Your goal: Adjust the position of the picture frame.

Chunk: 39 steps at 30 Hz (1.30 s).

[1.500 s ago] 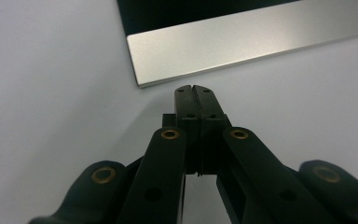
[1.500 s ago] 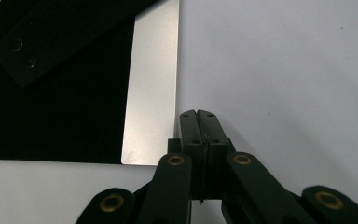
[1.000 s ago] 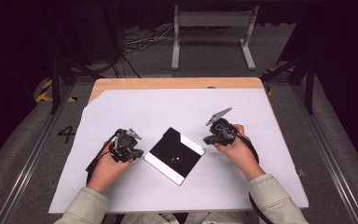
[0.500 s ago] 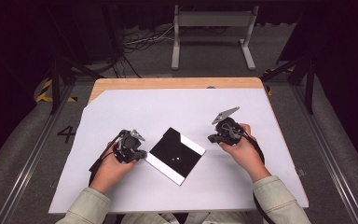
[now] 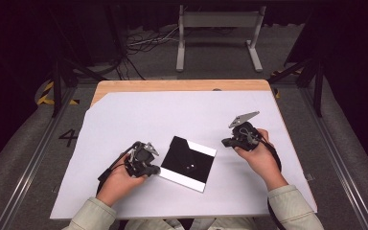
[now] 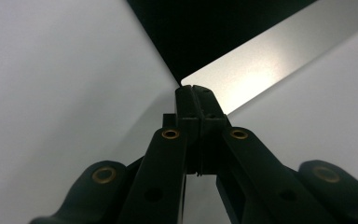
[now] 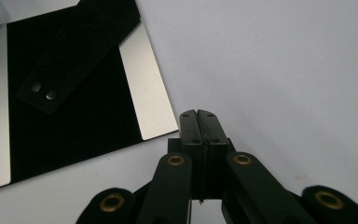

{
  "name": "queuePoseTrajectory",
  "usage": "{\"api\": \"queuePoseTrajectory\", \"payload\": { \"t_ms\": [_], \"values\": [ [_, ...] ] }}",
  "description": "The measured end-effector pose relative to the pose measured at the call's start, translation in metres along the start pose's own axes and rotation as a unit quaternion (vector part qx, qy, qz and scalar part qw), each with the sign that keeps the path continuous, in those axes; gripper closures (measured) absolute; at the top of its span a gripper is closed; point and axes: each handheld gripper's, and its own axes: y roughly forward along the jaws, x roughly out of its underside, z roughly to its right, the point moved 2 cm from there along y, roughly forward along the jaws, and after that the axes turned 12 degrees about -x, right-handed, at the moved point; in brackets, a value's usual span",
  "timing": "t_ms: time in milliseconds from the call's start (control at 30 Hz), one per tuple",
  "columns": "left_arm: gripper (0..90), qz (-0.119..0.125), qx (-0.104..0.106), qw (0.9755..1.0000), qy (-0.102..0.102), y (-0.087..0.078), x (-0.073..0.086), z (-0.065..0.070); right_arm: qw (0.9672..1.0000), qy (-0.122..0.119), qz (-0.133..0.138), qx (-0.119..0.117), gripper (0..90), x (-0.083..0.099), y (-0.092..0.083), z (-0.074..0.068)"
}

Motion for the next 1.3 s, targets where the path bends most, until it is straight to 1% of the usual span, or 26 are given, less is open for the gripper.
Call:
{"api": "queuePoseTrajectory", "payload": {
  "t_ms": [33, 67, 100, 167, 233, 267, 300, 333, 400, 433, 467, 533, 567, 600, 633, 667, 733, 800, 833, 867, 933, 1000, 1133, 1200, 1267, 1300],
  "values": [
    [90.0, -0.003, 0.002, 1.0, 0.0, 0.0, -0.001, 0.004, 1.0, 0.002, 0.002, 0.001, 90.0, 0.001, -0.001, 0.0],
    [90.0, -0.002, 0.001, 1.0, 0.007, 0.0, -0.002, 0.006, 1.0, 0.004, 0.004, 0.001, 90.0, 0.003, -0.003, 0.0],
    [90.0, 0.003, 0.011, 0.9999, 0.009, 0.0, -0.004, 0.01, 1.0, 0.006, 0.006, 0.001, 90.0, 0.006, -0.006, 0.001],
    [90.0, 0.005, 0.016, 0.9998, 0.011, -0.001, -0.006, 0.014, 0.9999, 0.008, 0.01, 0.002, 90.0, 0.007, -0.007, 0.001],
    [90.0, 0.01, 0.015, 0.9997, 0.019, -0.002, -0.008, 0.018, 0.9998, 0.01, 0.016, 0.005, 90.0, 0.011, -0.012, 0.002],
    [90.0, 0.014, 0.051, 0.9985, 0.016, -0.002, -0.01, 0.021, 0.9998, 0.013, 0.018, 0.004, 90.0, 0.012, -0.014, 0.002],
    [90.0, 0.001, 0.064, 0.9974, 0.034, 0.005, -0.012, 0.031, 0.9995, 0.016, 0.027, 0.007, 90.0, 0.015, -0.019, 0.002],
    [90.0, -0.001, 0.064, 0.997, 0.043, 0.006, -0.014, 0.037, 0.9994, 0.018, 0.029, 0.008, 90.0, 0.016, -0.021, 0.002],
    [90.0, 0.0, 0.024, 0.9976, 0.065, 0.001, -0.018, 0.044, 0.999, 0.022, 0.036, 0.011, 90.0, 0.02, -0.027, 0.002],
    [90.0, 0.009, 0.014, 0.9975, 0.068, -0.004, -0.02, 0.044, 0.9989, 0.023, 0.04, 0.013, 90.0, 0.023, -0.03, 0.001],
    [90.0, 0.009, 0.014, 0.9975, 0.068, -0.004, -0.02, 0.044, 0.9989, 0.023, 0.04, 0.013, 90.0, 0.023, -0.03, 0.001],
    [90.0, 0.028, 0.014, 0.9982, 0.051, -0.011, -0.021, 0.038, 0.9984, 0.027, 0.047, 0.014, 90.0, 0.029, -0.035, 0.001],
    [90.0, 0.031, 0.001, 0.999, 0.032, -0.013, -0.02, 0.031, 0.9982, 0.031, 0.048, 0.016, 90.0, 0.032, -0.037, 0.001],
    [90.0, 0.031, 0.001, 0.999, 0.032, -0.013, -0.02, 0.031, 0.9982, 0.031, 0.048, 0.016, 90.0, 0.032, -0.037, 0.001],
    [90.0, 0.02, -0.024, 0.9994, 0.016, -0.011, -0.016, 0.022, 0.9981, 0.033, 0.048, 0.018, 90.0, 0.035, -0.039, 0.001],
    [90.0, 0.02, -0.024, 0.9994, 0.016, -0.011, -0.016, 0.022, 0.9981, 0.033, 0.048, 0.018, 90.0, 0.035, -0.039, 0.001],
    [90.0, 0.01, -0.033, 0.9994, 0.0, -0.005, -0.012, 0.014, 0.9981, 0.033, 0.047, 0.02, 90.0, 0.036, -0.039, 0.001],
    [90.0, 0.001, -0.033, 0.9994, -0.006, 0.0, -0.009, 0.011, 0.9982, 0.034, 0.045, 0.021, 90.0, 0.037, -0.039, 0.001],
    [90.0, -0.004, -0.03, 0.9995, -0.007, 0.003, -0.008, 0.01, 0.9982, 0.033, 0.045, 0.021, 90.0, 0.037, -0.039, 0.0],
    [90.0, -0.002, -0.027, 0.9996, -0.009, 0.003, -0.008, 0.011, 0.9982, 0.033, 0.045, 0.021, 90.0, 0.036, -0.038, 0.0],
    [90.0, 0.004, -0.008, 0.9999, -0.006, 0.004, -0.009, 0.012, 0.9983, 0.032, 0.043, 0.021, 90.0, 0.036, -0.038, -0.001],
    [90.0, 0.004, -0.023, 0.9997, 0.001, 0.004, -0.009, 0.016, 0.9984, 0.032, 0.042, 0.021, 90.0, 0.035, -0.037, -0.001],
    [90.0, 0.007, -0.029, 0.9995, 0.01, 0.004, -0.009, 0.019, 0.9983, 0.033, 0.042, 0.02, 90.0, 0.036, -0.037, -0.002],
    [90.0, 0.01, -0.021, 0.9996, 0.014, 0.005, -0.011, 0.023, 0.9983, 0.032, 0.043, 0.022, 90.0, 0.036, -0.038, -0.002],
    [90.0, 0.014, 0.001, 0.9997, 0.021, 0.006, -0.013, 0.03, 0.9982, 0.036, 0.044, 0.022, 90.0, 0.037, -0.039, -0.001],
    [90.0, 0.014, 0.005, 0.9997, 0.022, 0.006, -0.014, 0.034, 0.9982, 0.035, 0.043, 0.021, 90.0, 0.037, -0.039, -0.001]
  ]
}}
